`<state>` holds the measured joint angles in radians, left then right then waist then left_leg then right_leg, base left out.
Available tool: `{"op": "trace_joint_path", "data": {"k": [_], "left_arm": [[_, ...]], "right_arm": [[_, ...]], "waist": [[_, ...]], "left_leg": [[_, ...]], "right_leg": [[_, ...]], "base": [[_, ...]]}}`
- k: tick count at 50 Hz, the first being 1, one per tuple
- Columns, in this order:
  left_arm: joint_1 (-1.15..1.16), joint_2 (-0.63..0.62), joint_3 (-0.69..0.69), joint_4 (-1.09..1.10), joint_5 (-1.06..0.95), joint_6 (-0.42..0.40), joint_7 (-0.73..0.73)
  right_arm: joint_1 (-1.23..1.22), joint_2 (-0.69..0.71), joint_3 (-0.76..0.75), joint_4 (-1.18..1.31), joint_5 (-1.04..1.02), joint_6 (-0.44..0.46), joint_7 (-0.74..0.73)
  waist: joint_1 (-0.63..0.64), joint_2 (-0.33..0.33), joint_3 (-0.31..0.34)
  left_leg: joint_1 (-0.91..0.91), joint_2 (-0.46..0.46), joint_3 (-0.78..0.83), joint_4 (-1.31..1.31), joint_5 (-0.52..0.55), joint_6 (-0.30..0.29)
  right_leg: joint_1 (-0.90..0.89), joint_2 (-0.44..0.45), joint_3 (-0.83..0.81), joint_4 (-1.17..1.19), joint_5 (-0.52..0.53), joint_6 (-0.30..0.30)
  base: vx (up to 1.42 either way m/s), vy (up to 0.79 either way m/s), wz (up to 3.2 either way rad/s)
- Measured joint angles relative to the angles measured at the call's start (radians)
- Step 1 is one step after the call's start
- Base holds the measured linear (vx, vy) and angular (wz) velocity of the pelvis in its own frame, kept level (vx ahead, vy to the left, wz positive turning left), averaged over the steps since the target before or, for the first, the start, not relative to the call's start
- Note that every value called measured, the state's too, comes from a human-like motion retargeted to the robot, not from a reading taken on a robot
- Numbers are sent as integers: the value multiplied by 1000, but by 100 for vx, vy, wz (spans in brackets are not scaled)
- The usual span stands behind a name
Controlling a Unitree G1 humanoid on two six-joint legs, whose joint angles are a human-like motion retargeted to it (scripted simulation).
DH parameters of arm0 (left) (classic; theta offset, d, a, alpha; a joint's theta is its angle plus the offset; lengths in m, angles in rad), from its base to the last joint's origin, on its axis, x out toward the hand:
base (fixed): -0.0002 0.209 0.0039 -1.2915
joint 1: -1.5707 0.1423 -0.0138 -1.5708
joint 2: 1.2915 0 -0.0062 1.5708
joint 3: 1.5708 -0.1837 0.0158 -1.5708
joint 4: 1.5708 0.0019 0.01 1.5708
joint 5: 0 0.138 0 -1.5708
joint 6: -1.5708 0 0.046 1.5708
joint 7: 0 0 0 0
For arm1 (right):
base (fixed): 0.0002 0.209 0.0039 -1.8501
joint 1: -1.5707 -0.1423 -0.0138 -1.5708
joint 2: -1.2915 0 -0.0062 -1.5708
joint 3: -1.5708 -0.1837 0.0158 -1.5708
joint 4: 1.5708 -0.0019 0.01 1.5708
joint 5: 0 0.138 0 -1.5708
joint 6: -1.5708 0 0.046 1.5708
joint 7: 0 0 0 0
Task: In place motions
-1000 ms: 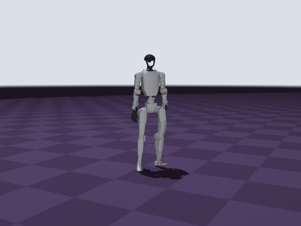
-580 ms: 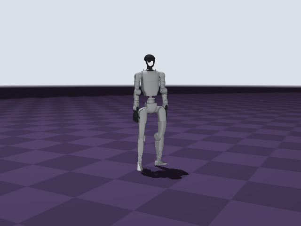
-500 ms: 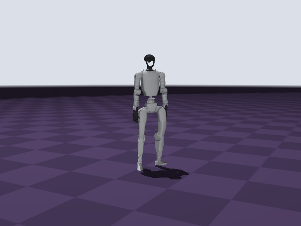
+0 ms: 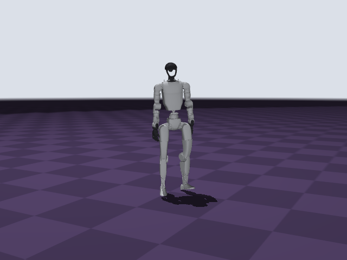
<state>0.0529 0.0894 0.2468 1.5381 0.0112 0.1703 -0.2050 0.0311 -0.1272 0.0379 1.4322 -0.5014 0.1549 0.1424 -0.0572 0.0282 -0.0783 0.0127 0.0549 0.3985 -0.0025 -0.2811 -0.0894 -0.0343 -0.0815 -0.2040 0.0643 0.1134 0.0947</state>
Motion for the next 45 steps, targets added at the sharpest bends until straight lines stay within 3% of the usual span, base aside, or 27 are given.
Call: {"op": "trace_joint_path", "data": {"k": [10,17,21,25,37,45], "left_arm": [[-3,12,-17,-39,9,-1,-1],[13,23,-27,-58,14,-6,11],[15,22,-41,-67,20,-15,24],[22,15,-46,-70,34,-22,26],[72,6,-28,-32,43,-25,24],[92,9,9,59,23,-7,35]], "right_arm": [[1,-7,-11,-2,1,2,17],[10,-20,-24,34,-18,7,20],[8,-38,-39,44,-21,9,8],[-1,-65,-49,60,-20,12,3],[-4,-96,-61,68,-3,23,-7],[-17,-65,-25,-17,0,3,20]], "waist": [[-39,18,7],[-40,-12,-9],[-27,-59,10],[-7,-63,39],[119,-61,131],[142,-81,155]], "left_leg": [[22,52,-5,27,28,-42],[-20,91,-15,153,89,-57],[-99,61,-73,336,97,24],[-202,1,-183,414,75,37],[-531,-113,-206,120,15,203],[-630,-87,-170,128,18,234]], "right_leg": [[34,53,12,-11,-21,-34],[51,57,7,-12,-28,-50],[64,16,11,-8,-26,-55],[78,13,16,-4,-22,-60],[120,4,28,-1,-8,-109],[119,-12,56,-4,3,-112]], "base": [[-17,-10,0],[-12,-12,5],[-15,-8,1],[-14,0,-7],[-10,1,-21],[-6,-2,-30]]}}
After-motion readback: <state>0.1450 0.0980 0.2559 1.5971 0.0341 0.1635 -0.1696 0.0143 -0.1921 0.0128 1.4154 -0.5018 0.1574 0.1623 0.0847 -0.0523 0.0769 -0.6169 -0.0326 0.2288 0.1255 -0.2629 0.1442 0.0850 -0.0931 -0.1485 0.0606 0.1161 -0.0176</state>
